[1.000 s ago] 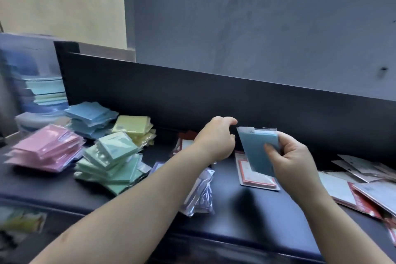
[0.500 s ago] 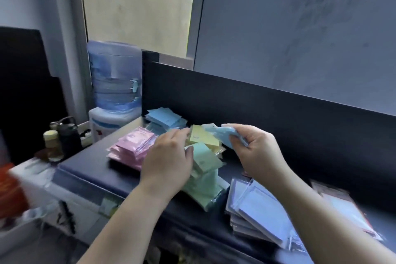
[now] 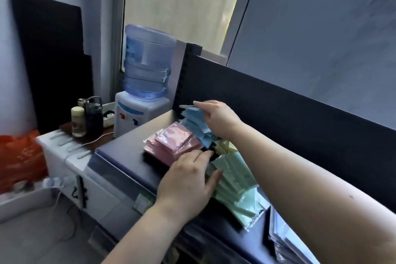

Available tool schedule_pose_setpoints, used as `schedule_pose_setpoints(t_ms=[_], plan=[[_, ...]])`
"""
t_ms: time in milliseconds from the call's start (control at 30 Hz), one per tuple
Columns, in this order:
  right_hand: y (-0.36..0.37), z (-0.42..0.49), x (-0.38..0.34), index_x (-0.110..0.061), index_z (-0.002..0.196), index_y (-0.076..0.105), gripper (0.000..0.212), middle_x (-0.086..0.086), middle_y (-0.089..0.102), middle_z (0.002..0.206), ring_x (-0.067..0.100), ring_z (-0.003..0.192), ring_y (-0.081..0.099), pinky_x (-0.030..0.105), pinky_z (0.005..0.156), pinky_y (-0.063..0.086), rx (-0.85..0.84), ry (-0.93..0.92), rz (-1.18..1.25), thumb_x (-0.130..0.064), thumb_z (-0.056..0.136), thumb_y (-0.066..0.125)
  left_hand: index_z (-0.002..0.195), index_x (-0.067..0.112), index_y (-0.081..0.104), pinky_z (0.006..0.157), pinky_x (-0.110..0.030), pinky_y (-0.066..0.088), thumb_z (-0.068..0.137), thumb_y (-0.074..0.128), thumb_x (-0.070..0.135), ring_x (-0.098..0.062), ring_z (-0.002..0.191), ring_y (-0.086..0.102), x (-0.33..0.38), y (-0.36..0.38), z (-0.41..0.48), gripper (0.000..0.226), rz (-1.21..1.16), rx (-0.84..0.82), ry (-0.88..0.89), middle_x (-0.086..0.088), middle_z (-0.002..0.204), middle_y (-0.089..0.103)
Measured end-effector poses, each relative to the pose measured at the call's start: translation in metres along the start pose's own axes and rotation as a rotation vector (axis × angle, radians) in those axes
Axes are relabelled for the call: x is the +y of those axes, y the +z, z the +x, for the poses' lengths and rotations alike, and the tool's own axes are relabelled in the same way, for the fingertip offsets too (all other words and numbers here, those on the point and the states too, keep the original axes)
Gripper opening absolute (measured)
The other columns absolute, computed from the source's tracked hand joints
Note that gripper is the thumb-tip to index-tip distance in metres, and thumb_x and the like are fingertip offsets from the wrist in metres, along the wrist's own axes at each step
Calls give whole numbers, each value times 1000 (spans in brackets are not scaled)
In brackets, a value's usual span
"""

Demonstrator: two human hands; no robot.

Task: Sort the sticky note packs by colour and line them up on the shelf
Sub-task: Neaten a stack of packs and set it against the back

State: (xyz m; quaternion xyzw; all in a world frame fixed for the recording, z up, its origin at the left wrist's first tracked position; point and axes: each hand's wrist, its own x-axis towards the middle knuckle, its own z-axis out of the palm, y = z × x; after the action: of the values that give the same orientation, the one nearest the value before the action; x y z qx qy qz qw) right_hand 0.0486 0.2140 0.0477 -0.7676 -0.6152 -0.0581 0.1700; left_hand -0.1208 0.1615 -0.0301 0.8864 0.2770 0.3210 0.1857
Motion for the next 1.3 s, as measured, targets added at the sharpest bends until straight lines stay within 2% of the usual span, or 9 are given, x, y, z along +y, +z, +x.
schedule_pose_setpoints(t_ms=[67,133,233,300,467,633,833,1000,1300], plan=[[1,1,1,-34,136,49,49,1,48,141,23,118,52,28,94,45,-200,75,-60,-13,93,41,137,20,46,106,-27,35,80,12,65,-15,125,45,0,0,1,80,2,-10,-2,3,134,52],[-3,-4,1,-31,140,45,53,3,45,144,21,110,53,24,86,43,-252,99,-50,-9,91,41,138,23,45,105,-27,35,79,9,66,-13,125,45,-1,1,1,82,17,-23,-1,5,135,51],[-12,-15,3,-27,142,43,58,2,44,146,20,123,48,21,95,37,-221,101,-16,-5,88,41,136,23,47,104,-27,37,83,13,66,-14,123,47,0,1,2,76,8,-47,1,6,133,52],[-18,-25,7,-24,139,48,57,3,46,145,20,128,46,20,100,34,-169,107,18,-3,87,41,134,21,49,103,-28,38,90,31,61,-15,121,48,2,-2,4,62,-29,-54,-9,4,130,54],[-41,-68,22,-22,132,55,46,1,56,134,12,89,52,9,73,29,-33,78,32,-8,89,47,128,16,57,94,-29,41,93,52,37,-20,112,56,24,-11,18,41,-72,53,23,0,120,61],[-69,-134,56,-23,134,53,45,0,56,132,16,117,53,27,98,41,51,124,-47,-14,90,47,126,17,58,91,-34,43,92,54,35,-23,112,56,68,0,32,39,-52,10,149,0,121,62],[-101,-237,106,-22,132,55,40,-2,58,129,17,117,53,33,95,45,159,282,-117,-17,92,49,116,17,64,79,-33,47,84,48,41,-25,98,61,146,32,28,42,-60,-78,329,1,106,66],[-126,-330,154,-22,127,60,37,-5,59,128,15,115,55,33,94,46,183,462,-133,-19,92,48,124,21,59,91,-32,44,88,44,50,-19,112,56,221,70,12,49,-52,-211,479,7,119,61],[-175,-487,245,-26,125,60,34,-8,58,127,14,116,53,30,95,44,148,702,-172,-24,93,47,137,33,41,95,-25,41,94,41,50,-9,121,46,360,149,-32,47,-16,-422,616,15,131,48]])
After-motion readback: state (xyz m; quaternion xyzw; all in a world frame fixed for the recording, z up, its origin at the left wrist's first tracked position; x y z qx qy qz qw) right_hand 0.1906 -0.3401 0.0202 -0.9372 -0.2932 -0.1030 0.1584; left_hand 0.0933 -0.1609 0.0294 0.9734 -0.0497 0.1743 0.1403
